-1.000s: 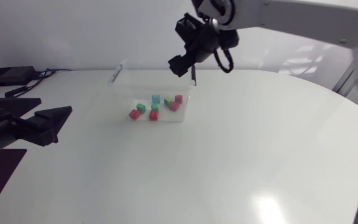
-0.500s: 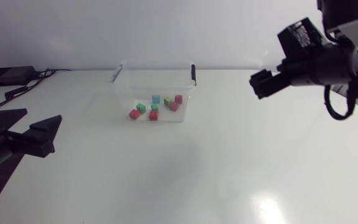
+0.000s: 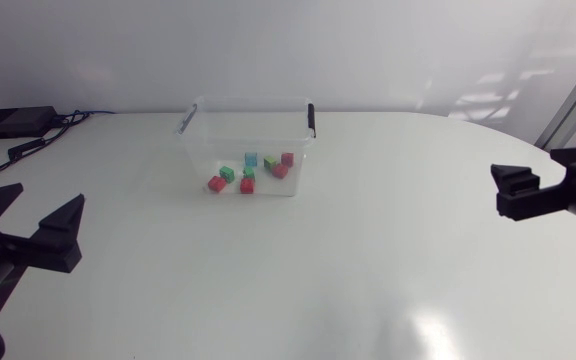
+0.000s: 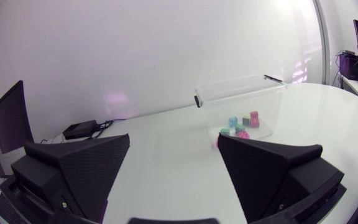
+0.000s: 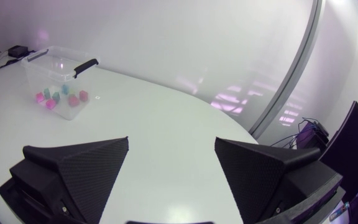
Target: Place the duplo bricks in the container
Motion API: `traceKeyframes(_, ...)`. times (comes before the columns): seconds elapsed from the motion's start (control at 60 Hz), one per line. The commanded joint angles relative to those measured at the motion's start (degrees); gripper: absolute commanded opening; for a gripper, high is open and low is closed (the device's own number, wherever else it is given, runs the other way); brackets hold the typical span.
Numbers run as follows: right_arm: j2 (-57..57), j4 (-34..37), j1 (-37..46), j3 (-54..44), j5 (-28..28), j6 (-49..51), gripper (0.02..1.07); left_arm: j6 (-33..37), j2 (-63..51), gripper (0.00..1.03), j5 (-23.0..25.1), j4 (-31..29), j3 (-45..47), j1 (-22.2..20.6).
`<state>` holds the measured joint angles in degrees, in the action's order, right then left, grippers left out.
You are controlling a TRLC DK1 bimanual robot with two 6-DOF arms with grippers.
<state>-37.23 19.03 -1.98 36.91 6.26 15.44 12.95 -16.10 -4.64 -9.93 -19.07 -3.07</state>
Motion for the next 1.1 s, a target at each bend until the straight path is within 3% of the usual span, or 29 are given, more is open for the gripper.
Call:
traceKeyframes(0.0, 4.0, -1.8, 1.2, -3.5, 0.3, 1.2, 1.02, 1.3, 1.9, 0.99, -0.4, 1.0, 1.9, 0.6)
traceKeyframes(0.167, 10.4, -3.5, 2.9, -8.7, 0.3, 2.3, 1.02, 2.2, 5.6, 0.99, -0.6, 1.1, 4.1, 1.3)
traceKeyframes(1.083, 36.2, -18.5, 2.0, -35.9, -6.0, -14.8, 1.02, -12.4, 15.7, 0.99, 4.5, 9.6, 18.5, 3.0)
